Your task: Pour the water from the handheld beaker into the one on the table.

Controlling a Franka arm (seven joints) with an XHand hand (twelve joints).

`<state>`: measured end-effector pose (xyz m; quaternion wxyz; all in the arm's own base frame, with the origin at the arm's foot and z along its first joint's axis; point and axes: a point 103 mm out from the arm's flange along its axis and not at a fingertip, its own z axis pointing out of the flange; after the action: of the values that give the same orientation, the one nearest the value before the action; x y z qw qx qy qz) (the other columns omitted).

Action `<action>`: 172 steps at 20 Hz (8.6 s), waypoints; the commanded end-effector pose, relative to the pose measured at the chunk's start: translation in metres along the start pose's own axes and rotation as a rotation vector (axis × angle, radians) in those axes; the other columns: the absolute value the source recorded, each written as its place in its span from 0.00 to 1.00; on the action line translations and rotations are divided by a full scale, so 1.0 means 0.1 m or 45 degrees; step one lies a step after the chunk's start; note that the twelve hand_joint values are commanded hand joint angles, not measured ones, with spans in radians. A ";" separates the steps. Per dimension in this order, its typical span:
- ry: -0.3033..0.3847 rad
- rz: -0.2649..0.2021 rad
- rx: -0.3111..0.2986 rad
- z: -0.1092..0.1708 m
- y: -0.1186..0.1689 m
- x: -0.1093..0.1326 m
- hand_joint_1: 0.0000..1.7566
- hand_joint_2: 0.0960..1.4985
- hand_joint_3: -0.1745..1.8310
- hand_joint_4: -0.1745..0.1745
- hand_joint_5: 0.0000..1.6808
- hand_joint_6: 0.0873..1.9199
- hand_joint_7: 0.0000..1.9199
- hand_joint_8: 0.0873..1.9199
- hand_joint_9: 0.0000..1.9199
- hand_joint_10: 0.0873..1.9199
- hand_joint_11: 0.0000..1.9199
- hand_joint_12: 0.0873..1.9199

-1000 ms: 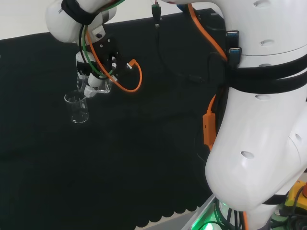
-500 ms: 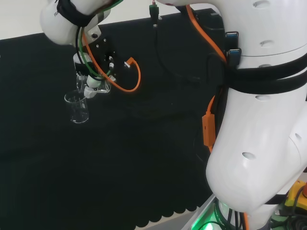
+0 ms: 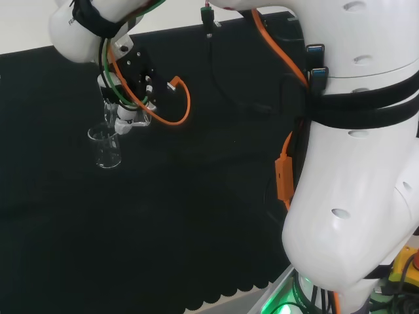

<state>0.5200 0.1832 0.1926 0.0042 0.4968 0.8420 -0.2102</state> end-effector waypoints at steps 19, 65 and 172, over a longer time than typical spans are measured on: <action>-0.110 0.009 0.076 -0.12 0.08 0.08 0.75 0.66 0.00 0.00 0.86 0.06 0.81 0.00 0.76 0.01 0.63 0.40; -0.259 0.014 0.181 -0.29 0.10 0.18 0.75 0.66 0.00 0.00 0.86 0.06 0.81 0.00 0.77 0.01 0.64 0.39; 0.339 -0.004 -0.210 -0.12 0.11 -0.37 0.75 0.66 0.00 0.00 0.86 0.06 0.81 0.00 0.77 0.00 0.65 0.38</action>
<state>0.5487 0.1719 0.2152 -0.0521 0.5115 0.8522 -0.0969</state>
